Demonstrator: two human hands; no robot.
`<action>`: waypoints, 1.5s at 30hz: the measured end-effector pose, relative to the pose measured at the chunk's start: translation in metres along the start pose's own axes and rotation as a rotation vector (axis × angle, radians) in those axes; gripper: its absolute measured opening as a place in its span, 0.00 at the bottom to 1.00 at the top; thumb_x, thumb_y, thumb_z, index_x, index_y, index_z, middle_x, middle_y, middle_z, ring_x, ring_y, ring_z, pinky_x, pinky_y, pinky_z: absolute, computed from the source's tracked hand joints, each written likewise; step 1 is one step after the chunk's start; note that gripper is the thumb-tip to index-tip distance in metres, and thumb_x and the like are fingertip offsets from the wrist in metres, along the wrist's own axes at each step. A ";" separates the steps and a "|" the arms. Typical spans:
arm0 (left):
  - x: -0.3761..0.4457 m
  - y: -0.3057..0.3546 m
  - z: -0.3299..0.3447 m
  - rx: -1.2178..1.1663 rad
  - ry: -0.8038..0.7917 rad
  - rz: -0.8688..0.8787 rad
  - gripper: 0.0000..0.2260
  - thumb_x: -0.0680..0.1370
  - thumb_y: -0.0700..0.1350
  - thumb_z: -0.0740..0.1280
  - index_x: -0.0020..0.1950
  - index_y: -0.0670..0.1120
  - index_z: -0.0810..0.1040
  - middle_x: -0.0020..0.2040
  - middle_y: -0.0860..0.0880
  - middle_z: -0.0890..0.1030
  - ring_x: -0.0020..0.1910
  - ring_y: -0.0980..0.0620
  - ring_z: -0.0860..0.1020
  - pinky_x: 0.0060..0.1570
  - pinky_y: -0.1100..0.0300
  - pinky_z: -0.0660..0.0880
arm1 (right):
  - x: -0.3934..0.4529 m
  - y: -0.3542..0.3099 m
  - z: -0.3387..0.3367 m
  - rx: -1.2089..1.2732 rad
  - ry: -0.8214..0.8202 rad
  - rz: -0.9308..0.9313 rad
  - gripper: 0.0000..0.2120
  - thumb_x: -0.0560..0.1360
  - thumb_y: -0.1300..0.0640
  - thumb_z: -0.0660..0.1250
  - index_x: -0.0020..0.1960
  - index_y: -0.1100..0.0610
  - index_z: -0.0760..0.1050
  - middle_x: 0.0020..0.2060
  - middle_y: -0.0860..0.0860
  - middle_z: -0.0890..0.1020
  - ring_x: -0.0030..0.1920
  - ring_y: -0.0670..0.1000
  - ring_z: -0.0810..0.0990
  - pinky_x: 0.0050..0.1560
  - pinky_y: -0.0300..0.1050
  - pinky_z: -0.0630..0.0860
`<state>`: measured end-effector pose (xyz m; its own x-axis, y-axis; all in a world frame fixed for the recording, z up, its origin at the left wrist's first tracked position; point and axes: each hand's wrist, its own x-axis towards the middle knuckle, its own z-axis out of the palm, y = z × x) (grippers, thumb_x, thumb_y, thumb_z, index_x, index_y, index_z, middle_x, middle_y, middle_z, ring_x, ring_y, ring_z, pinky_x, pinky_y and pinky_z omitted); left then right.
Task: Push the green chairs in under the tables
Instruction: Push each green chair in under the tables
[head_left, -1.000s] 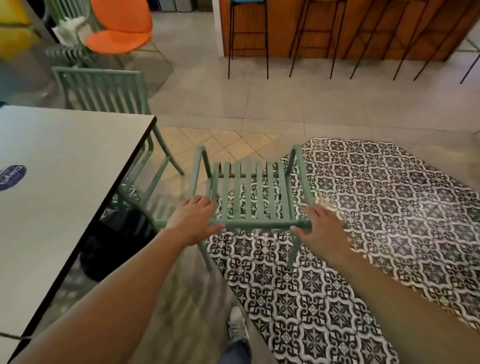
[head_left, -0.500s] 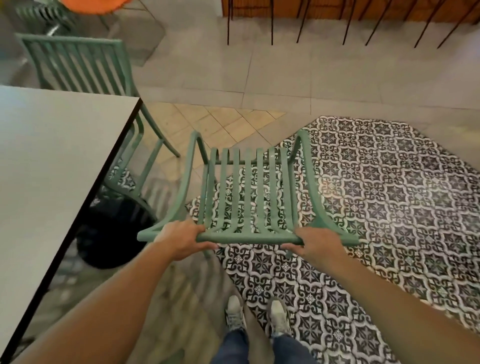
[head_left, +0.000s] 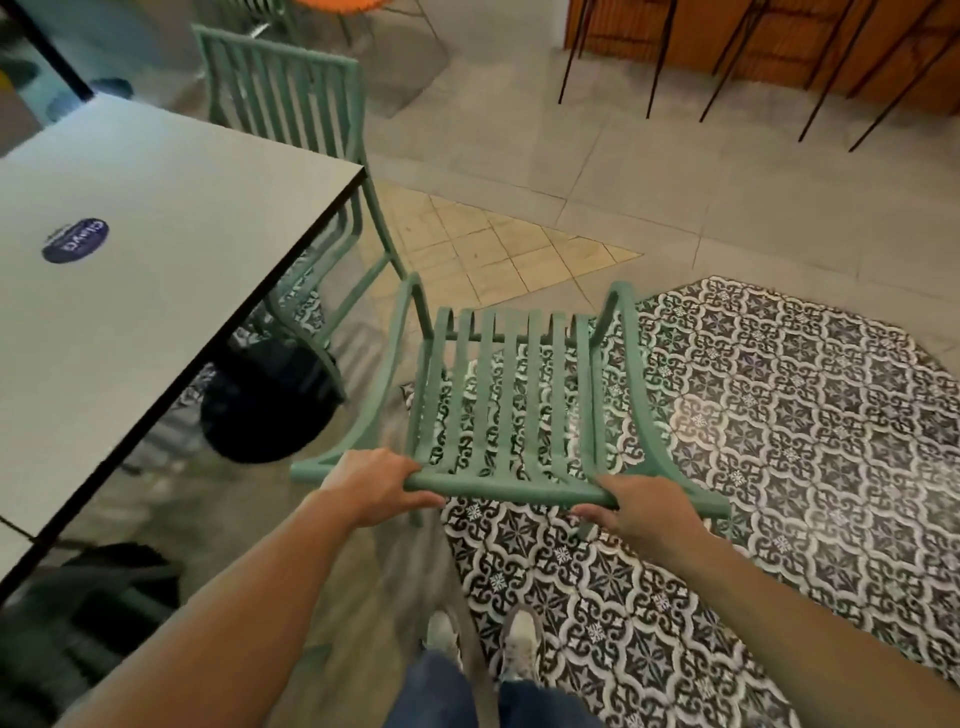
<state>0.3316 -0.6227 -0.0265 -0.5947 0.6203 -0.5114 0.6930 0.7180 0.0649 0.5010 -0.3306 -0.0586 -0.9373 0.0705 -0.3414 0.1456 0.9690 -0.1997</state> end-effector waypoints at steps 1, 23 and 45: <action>-0.006 0.004 0.006 -0.008 0.000 -0.021 0.28 0.67 0.77 0.52 0.46 0.56 0.76 0.41 0.57 0.76 0.40 0.56 0.73 0.40 0.60 0.66 | -0.002 0.001 0.000 0.015 -0.005 -0.014 0.38 0.65 0.26 0.40 0.56 0.46 0.75 0.37 0.42 0.78 0.35 0.41 0.79 0.41 0.37 0.80; -0.115 0.059 0.084 -0.236 0.078 -0.434 0.33 0.68 0.78 0.52 0.57 0.56 0.78 0.48 0.55 0.80 0.45 0.55 0.78 0.40 0.60 0.68 | 0.005 -0.012 -0.010 -0.116 -0.136 -0.408 0.37 0.60 0.24 0.40 0.51 0.44 0.73 0.35 0.38 0.74 0.32 0.36 0.73 0.29 0.29 0.65; -0.126 0.122 0.096 -0.446 0.137 -0.912 0.26 0.71 0.75 0.54 0.40 0.53 0.71 0.40 0.55 0.75 0.38 0.54 0.74 0.38 0.57 0.71 | 0.106 -0.040 -0.054 -0.269 -0.237 -0.773 0.19 0.72 0.32 0.60 0.52 0.44 0.75 0.43 0.42 0.80 0.41 0.41 0.76 0.36 0.31 0.66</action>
<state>0.5303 -0.6439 -0.0365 -0.8805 -0.2104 -0.4247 -0.2447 0.9692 0.0270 0.3785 -0.3490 -0.0377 -0.6469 -0.6565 -0.3880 -0.6162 0.7498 -0.2412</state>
